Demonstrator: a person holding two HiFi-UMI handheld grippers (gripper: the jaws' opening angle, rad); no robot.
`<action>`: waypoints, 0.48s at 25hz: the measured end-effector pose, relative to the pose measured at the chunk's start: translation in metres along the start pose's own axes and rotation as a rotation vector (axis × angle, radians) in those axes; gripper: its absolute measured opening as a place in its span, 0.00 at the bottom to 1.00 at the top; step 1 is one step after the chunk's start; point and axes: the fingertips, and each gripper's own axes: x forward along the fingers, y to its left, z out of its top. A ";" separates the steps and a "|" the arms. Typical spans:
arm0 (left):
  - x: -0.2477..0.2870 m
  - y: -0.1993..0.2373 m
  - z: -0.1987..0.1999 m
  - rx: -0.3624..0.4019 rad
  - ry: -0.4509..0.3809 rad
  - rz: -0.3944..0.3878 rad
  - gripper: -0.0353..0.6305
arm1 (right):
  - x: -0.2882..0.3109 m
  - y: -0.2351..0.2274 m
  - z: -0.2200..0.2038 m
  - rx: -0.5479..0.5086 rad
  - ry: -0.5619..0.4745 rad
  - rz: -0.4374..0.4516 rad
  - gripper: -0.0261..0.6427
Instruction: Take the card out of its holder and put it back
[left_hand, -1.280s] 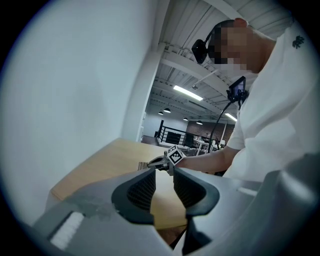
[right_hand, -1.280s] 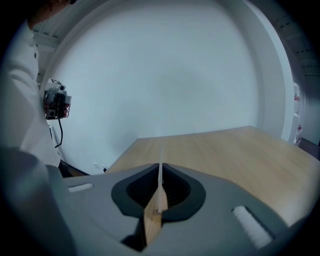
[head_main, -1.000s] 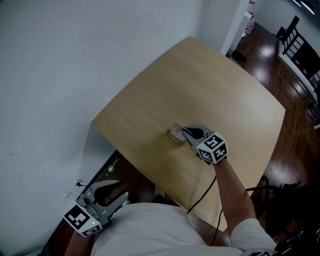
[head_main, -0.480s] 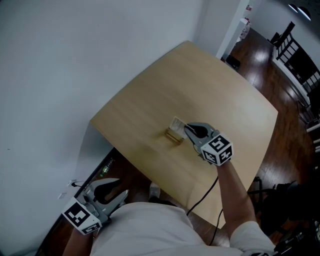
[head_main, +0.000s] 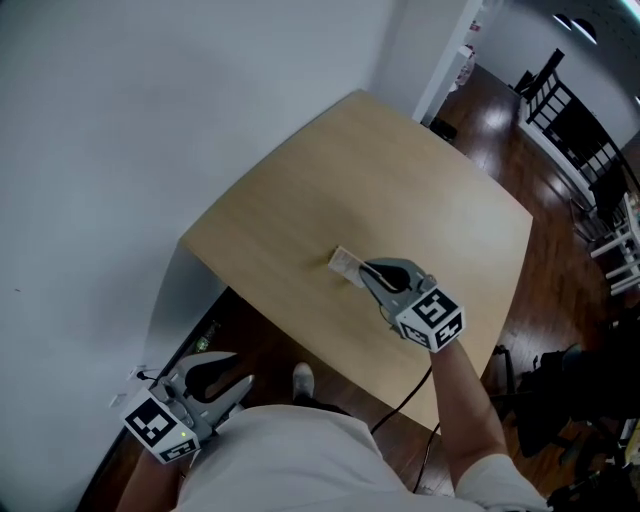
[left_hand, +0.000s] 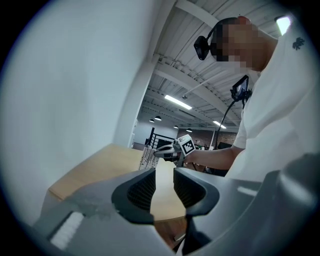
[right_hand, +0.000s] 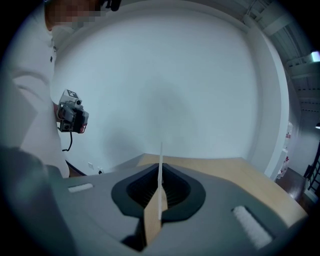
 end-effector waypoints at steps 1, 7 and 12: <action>-0.006 -0.001 -0.002 0.002 -0.002 -0.007 0.23 | -0.002 0.012 0.002 -0.001 0.001 -0.001 0.07; -0.056 -0.011 -0.015 0.012 -0.018 -0.035 0.23 | -0.010 0.096 0.020 0.000 -0.009 0.014 0.07; -0.109 -0.010 -0.032 0.009 -0.021 -0.033 0.23 | -0.010 0.173 0.040 -0.004 -0.016 0.041 0.07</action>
